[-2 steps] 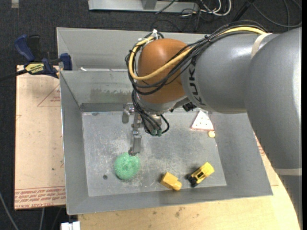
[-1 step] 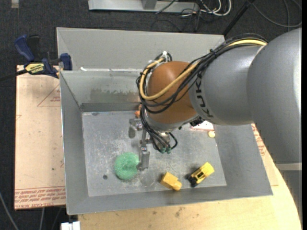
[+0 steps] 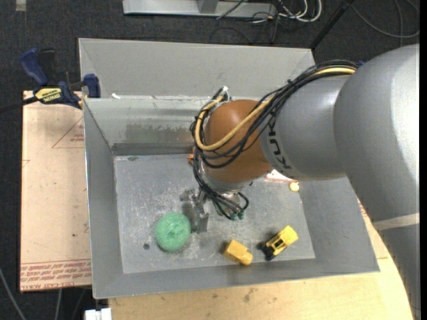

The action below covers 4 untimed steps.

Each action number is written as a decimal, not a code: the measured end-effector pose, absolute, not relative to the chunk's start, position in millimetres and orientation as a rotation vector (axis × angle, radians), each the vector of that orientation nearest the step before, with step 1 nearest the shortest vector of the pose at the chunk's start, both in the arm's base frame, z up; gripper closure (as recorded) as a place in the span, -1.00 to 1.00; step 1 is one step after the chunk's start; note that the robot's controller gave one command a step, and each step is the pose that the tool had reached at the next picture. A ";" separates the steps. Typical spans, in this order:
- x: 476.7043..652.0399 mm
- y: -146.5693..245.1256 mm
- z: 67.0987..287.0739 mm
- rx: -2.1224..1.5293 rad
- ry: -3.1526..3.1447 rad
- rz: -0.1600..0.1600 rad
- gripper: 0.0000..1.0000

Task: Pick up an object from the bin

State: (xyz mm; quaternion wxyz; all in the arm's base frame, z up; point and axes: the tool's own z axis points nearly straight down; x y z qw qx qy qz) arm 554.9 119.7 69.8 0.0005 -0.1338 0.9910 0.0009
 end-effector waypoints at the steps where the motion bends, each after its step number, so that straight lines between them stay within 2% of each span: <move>1: 554.9 119.6 69.7 -0.420 3.113 0.003 -1.00; 2: 554.9 119.6 69.7 -0.420 3.113 0.003 -1.00; 3: 546.6 131.2 69.8 -0.552 3.091 -0.003 -1.00; 4: 522.9 164.9 69.7 -0.973 2.986 0.006 -1.00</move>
Offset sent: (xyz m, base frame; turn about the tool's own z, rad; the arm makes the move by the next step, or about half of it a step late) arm 0.0000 0.0000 0.0000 0.0000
